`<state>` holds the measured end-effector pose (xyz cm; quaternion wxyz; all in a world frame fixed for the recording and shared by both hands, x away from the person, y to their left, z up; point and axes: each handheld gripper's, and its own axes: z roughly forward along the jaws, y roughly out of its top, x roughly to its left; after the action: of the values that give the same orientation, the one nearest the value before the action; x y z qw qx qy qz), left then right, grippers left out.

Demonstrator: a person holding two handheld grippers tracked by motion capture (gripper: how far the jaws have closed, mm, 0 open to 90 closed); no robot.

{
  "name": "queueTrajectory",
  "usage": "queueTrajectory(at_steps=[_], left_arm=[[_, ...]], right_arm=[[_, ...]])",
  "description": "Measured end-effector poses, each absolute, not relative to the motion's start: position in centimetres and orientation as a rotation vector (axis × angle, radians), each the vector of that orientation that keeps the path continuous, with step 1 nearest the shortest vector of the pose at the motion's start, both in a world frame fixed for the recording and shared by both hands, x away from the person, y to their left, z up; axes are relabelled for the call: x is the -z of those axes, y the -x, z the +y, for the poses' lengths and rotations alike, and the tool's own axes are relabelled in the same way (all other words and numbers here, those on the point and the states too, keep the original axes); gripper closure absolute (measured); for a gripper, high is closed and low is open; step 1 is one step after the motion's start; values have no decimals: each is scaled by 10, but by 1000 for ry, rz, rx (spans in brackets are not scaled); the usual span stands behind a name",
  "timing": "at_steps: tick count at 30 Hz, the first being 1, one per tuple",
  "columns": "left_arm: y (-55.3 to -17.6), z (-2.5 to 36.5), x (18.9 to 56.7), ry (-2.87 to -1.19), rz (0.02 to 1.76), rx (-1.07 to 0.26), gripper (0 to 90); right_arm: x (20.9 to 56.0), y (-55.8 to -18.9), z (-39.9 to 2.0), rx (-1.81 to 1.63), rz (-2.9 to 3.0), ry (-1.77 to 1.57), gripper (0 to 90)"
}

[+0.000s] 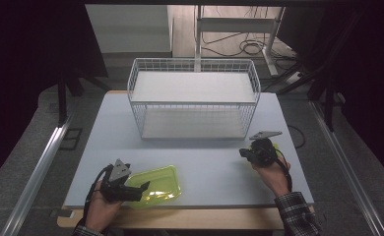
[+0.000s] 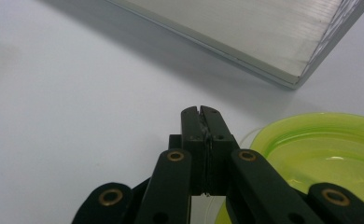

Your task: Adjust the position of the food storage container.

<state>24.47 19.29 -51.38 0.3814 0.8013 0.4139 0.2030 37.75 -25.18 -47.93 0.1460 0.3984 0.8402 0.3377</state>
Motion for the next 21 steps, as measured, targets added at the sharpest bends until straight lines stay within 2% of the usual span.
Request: queueTrajectory(at_steps=[9, 13, 16, 21], left_arm=[[-239, 201, 509, -2058, 1091, -521, 87], [-233, 207, 506, -2049, 1100, -532, 220], [-226, 214, 504, -2031, 1091, -506, 407], [-217, 231, 505, -1988, 1156, -472, 620]], right_arm=[[476, -364, -244, -1003, 2419, -1096, 876], [474, -356, -239, -1018, 2421, -1067, 872], [474, -350, -237, -1032, 2430, -1055, 873], [476, -343, -234, -1051, 2451, -1041, 869]])
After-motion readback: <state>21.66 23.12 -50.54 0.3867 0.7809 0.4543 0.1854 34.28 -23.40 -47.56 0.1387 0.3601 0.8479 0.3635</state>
